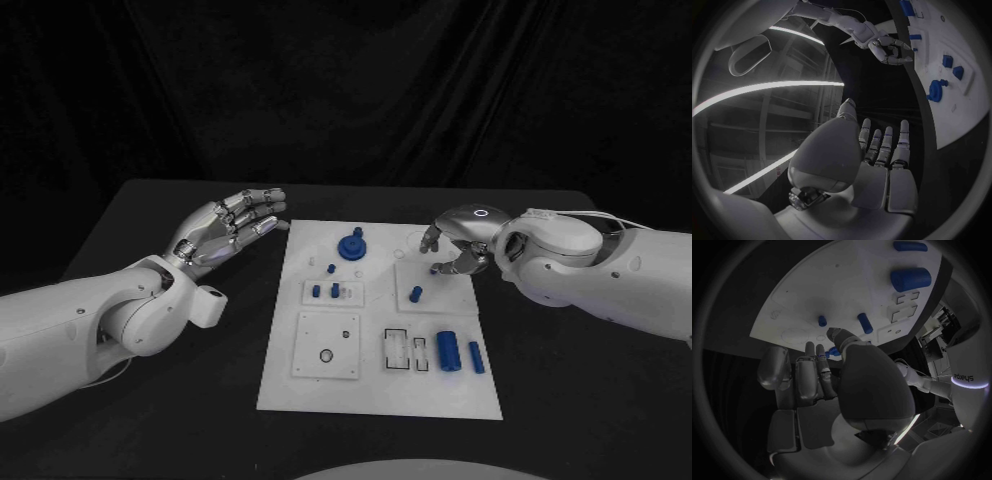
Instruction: Assemble the parts on the task board
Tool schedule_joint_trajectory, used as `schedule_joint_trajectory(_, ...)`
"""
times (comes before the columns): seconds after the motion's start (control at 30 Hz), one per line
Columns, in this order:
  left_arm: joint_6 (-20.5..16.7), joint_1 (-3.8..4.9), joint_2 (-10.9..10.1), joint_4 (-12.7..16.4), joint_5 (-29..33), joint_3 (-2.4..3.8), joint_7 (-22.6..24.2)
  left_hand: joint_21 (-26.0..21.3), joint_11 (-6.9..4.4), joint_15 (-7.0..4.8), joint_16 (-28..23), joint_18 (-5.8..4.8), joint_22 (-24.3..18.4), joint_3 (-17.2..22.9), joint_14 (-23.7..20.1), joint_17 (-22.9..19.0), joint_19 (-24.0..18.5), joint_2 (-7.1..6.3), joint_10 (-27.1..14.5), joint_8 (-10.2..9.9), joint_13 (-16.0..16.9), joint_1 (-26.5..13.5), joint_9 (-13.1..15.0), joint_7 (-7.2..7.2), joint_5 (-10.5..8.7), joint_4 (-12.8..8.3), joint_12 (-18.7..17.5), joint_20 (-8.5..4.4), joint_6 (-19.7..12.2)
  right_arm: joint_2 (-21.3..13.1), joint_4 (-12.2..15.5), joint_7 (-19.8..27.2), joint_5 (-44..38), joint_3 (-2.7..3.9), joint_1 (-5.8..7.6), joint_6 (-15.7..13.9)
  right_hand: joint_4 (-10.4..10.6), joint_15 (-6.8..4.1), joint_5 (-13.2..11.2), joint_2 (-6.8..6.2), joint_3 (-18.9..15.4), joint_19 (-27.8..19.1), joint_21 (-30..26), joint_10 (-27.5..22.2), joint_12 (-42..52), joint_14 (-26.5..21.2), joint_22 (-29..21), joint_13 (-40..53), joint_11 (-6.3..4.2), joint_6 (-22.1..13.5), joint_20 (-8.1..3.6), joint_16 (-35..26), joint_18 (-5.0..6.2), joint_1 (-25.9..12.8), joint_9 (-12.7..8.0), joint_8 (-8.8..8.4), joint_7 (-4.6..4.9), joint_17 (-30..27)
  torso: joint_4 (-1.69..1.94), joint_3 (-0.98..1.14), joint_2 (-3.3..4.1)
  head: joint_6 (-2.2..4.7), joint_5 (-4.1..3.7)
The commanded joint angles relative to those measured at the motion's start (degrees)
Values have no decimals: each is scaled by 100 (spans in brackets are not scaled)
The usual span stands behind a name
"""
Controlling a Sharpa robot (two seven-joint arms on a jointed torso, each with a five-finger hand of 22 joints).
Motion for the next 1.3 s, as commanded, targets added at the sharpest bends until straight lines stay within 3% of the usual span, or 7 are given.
schedule_joint_trajectory(0.03, 108, -15, 3, 16, 58, 5, 884, -1, 71, 39, 37, 119, -34, -25, 55, 16, -14, 33, 1, -43, -39, 62, -20, -50, 45, -3, -20, 23, 3, -28, -3, 1, -54, 4, -24, 24, 17, -13, -34, 35, -39, -26, -18, 26, 33, -36, 823, 7, -7, -2, 11, -12, 24, -44, 4, -32, 49, -8, -23, 28, -33, -35, 16)
schedule_joint_trajectory(0.37, 169, -24, 32, -20, 58, 5, 839, 18, 150, 95, 135, 151, -106, -23, 190, 46, 64, 73, 21, -76, -115, 107, -54, -86, 69, -16, -7, 84, 4, -136, 39, 21, -30, 4, -55, -59, 117, -8, -160, 53, -180, -9, -15, 11, 116, -21, 823, 18, -9, 43, 14, 6, 22, -183, 17, -84, 63, -30, -33, 68, -72, -104, 39)
schedule_joint_trajectory(0.6, 184, -27, 36, -38, 58, 5, 819, 14, 200, 109, 118, 155, -136, -19, 195, 32, 75, 88, 31, -90, -138, 139, -66, -102, 105, -28, 11, 99, 3, -84, -45, 61, -3, 4, -155, -111, 101, -11, -115, 108, -166, -19, -53, 31, 161, -35, 814, 21, -19, 103, 13, -19, 29, -121, 32, -87, 83, -75, -30, 66, -68, -107, 59)
schedule_joint_trajectory(0.73, 194, -29, 37, -47, 58, 5, 809, 8, 227, 130, 95, 163, -215, -17, 211, 8, 87, 113, 41, -114, -195, 217, -89, -95, 364, -54, 12, 109, 19, -38, -83, 119, 1, 4, -220, -204, 86, -6, -10, 130, -142, -44, -118, 15, 176, -60, 797, 14, -14, 138, 15, -61, 40, -73, 40, -97, 97, -134, -36, 65, -70, -113, 91)
schedule_joint_trajectory(1.3, 281, -39, 73, -91, 58, 4, 722, 32, 230, 212, 202, 157, -291, 22, 355, 41, 175, 165, 54, -139, -250, 369, -111, -7, 494, -146, 5, 137, 43, 187, -329, 278, 15, 4, -347, -290, 23, 24, 66, 227, 22, -36, -157, 294, 297, -72, 788, -33, -58, 347, 37, -103, 45, 104, 101, -67, 162, -234, -33, 74, -70, -158, 68)
